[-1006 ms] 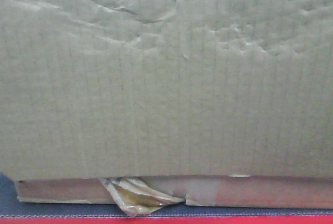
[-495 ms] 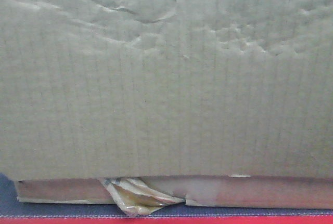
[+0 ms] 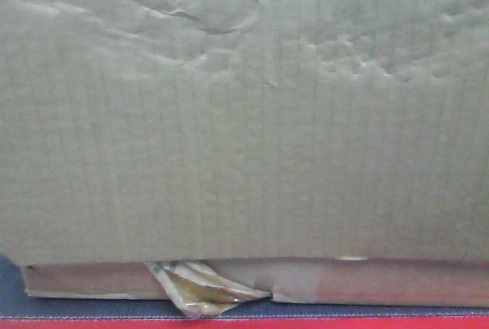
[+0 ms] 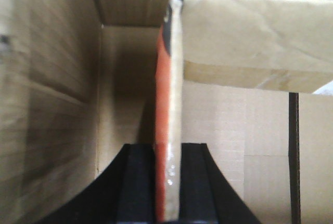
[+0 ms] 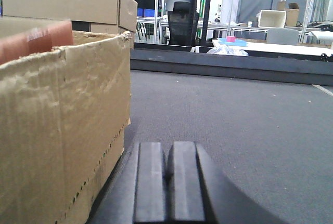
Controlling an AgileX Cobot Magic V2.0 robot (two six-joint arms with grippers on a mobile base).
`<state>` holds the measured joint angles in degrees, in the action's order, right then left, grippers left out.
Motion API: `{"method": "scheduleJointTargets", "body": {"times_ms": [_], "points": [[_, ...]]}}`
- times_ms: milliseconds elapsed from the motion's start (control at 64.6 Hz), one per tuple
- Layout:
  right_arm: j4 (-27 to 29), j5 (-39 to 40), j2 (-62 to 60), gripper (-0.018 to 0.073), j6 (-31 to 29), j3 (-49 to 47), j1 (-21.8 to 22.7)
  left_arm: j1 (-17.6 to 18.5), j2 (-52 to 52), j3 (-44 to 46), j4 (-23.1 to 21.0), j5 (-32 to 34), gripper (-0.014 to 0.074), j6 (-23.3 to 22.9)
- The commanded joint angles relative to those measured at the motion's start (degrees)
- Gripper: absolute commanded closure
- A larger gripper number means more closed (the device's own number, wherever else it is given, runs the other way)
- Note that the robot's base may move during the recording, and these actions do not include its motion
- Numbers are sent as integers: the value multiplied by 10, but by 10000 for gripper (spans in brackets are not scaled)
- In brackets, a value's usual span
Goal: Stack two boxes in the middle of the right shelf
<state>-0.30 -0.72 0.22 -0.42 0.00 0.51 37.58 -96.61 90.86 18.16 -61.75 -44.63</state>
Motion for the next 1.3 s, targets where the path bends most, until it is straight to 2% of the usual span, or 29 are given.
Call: {"method": "scheduleJointTargets", "body": {"times_ms": [0, 186, 263, 387, 434, 495, 681, 805, 898, 1006, 1037, 1285], "points": [[-1, 12, -2, 720, -1, 0, 4, 4, -2, 2, -2, 11, 708, -7], [-1, 12, -2, 720, -1, 0, 4, 4, -3, 2, 2, 11, 703, -7], [-1, 12, -2, 720, -1, 0, 4, 4, -3, 2, 2, 12, 651, -7], [-1, 12, -2, 720, -1, 0, 4, 4, -3, 2, 2, 11, 444, -7], [-1, 12, -2, 720, -1, 0, 4, 4, -2, 2, -2, 11, 326, -7], [-1, 12, -2, 720, -1, 0, 4, 4, 0, 3, -10, 11, 278, -7], [-1, 12, -2, 720, -1, 0, 4, 4, 17, 53, -10, 1, 288, 1], [-1, 12, -2, 720, -1, 0, 4, 4, 37, 101, -7, -37, 288, 49], [-1, 12, -2, 720, -1, 0, 4, 4, 54, 126, 25, -82, 288, 64], [-1, 12, -2, 720, -1, 0, 4, 2, 69, 128, 85, -82, 288, 72], [-1, 12, -2, 720, -1, 0, 4, -1, 75, 124, 90, -82, 288, 75], [-1, 12, -2, 720, -1, 0, 4, -44, 82, 90, 50, -82, 288, 97]]}}
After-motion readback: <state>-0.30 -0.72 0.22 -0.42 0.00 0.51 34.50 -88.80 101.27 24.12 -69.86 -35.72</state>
